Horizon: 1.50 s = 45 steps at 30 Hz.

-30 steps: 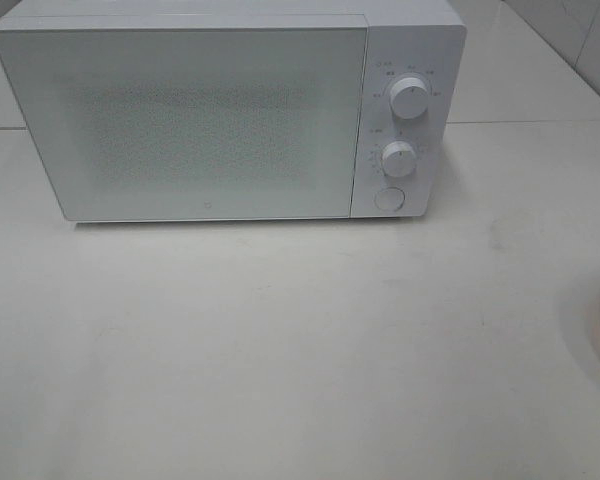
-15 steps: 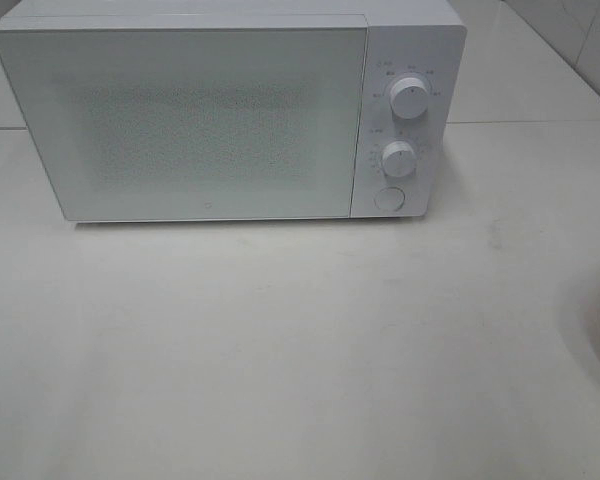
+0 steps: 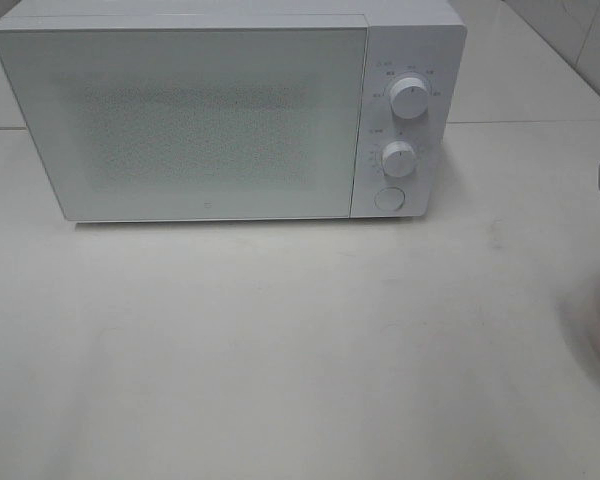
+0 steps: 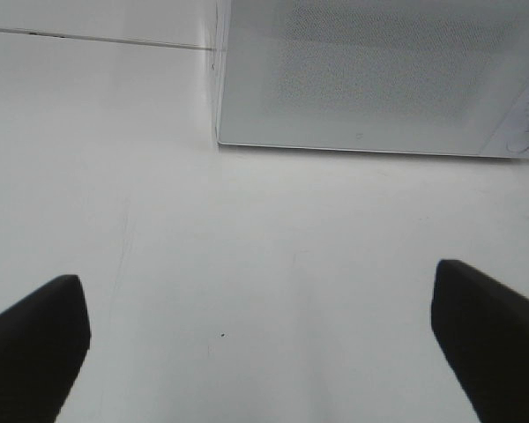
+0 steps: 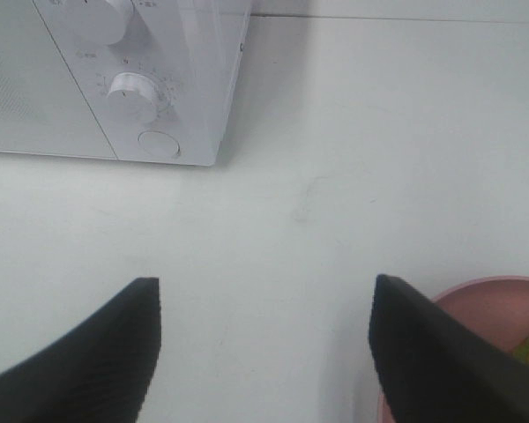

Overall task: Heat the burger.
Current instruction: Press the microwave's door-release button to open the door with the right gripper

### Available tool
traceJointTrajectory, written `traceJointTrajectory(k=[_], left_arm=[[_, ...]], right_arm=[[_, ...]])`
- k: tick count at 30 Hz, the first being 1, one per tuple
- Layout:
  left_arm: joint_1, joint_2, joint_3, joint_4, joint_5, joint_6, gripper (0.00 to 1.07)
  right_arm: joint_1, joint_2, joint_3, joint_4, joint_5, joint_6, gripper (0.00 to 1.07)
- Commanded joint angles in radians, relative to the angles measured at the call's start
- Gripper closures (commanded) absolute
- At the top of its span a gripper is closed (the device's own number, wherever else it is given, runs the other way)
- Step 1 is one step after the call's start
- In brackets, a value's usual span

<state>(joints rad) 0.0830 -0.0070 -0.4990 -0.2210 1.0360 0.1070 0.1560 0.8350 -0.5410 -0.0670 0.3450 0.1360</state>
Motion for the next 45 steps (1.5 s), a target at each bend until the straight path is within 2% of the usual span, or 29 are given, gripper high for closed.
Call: traceJointTrajectory(k=[1,20,35,43,45], left_arm=[[0.004,-0.019,0.003,0.0,-0.005,0.0,0.09],[0.004,-0.019,0.003,0.0,-0.005,0.0,0.09],[0.004,-0.019,0.003,0.0,-0.005,0.0,0.09],[0.004,-0.019,0.003,0.0,-0.005,0.0,0.09],[0.004,-0.019,0.003,0.0,-0.005,0.0,0.09]], right_arm=[[-0.003,0.063,-0.007,-0.001,-0.074,0.005,0.4],[-0.003,0.321,-0.007,-0.001,-0.35,0.005,0.4],[-0.003,0.603,-0.007,-0.002,-0.783,0.005,0.4],[0.002,0.682,-0.002,0.002,-0.904,-0.034,0.4],[0.035,0.709,0.034,0.073,-1.025,-0.11,0.4]])
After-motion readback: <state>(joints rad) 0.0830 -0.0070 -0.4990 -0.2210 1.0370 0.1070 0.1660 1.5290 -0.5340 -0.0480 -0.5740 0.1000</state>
